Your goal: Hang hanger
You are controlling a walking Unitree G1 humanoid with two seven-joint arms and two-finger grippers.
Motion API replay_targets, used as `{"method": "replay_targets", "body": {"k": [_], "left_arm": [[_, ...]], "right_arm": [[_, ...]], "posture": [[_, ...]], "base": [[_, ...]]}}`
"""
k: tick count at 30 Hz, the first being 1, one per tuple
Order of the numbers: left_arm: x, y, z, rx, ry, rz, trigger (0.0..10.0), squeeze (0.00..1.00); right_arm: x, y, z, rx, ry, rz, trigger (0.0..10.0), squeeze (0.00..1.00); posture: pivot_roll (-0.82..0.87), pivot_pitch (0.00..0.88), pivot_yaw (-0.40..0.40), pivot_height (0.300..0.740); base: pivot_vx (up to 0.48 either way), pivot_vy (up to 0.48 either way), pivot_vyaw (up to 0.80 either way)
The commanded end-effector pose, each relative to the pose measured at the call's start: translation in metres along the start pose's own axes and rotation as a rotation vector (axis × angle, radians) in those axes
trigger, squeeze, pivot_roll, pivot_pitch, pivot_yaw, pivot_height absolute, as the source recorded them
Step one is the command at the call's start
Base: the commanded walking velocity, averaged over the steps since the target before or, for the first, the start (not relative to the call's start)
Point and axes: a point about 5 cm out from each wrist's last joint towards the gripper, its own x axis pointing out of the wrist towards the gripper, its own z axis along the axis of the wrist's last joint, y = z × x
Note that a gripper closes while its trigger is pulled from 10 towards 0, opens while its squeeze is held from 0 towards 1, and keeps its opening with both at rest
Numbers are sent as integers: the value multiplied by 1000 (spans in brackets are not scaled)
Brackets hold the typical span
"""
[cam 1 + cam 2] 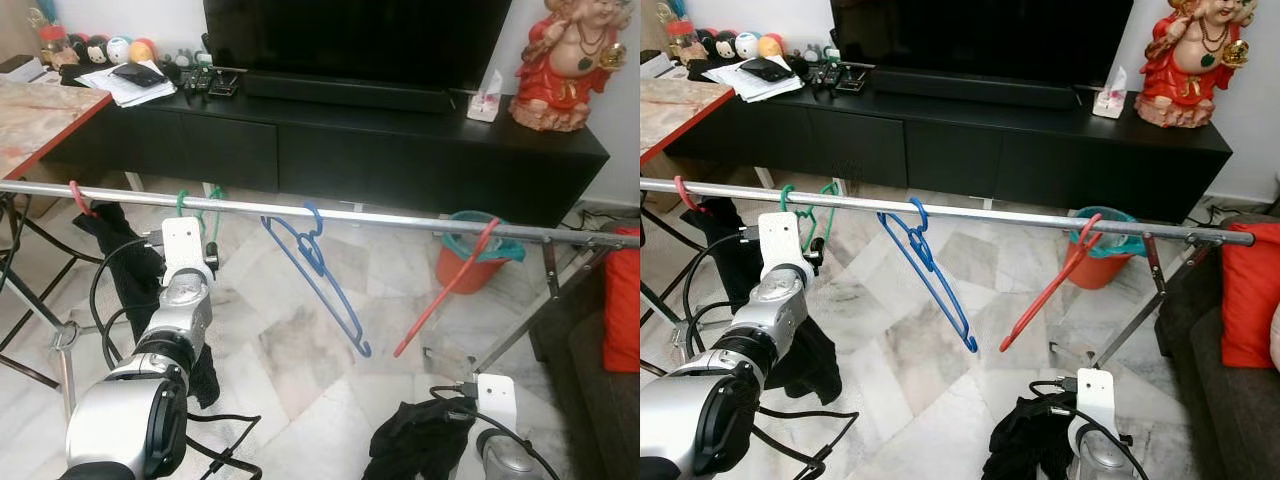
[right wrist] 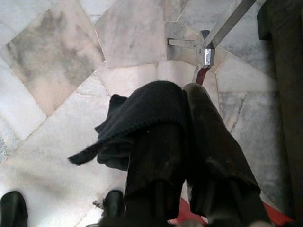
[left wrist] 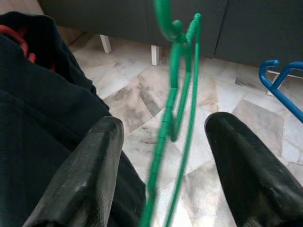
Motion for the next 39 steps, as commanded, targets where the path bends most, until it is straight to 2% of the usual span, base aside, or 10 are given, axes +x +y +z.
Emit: {"method": "replay_targets", "body": {"k": [1, 9, 20, 39], "left_arm": [[0, 5, -5, -11, 19, 8, 0, 0], [-1, 6, -12, -39, 46, 6, 0, 0], [-3, 8, -19, -30, 71, 19, 0, 0], [-3, 8, -21, -32, 75, 23, 0, 0]], "right_arm": [[0, -1, 1, 6, -7, -8, 10000, 0], [1, -1, 4, 4, -19, -7, 10000, 0], [0, -3, 1, 1, -16, -8, 10000, 0], [-1, -3, -2, 2, -2, -7, 10000, 0]], "posture": [[-93, 0, -48, 740], [-97, 0, -50, 740], [-97, 0, -52, 740], [-96, 0, -52, 740]], "base": [[0, 0, 0], [0, 0, 0], [0, 0, 0], [0, 0, 0]]}}
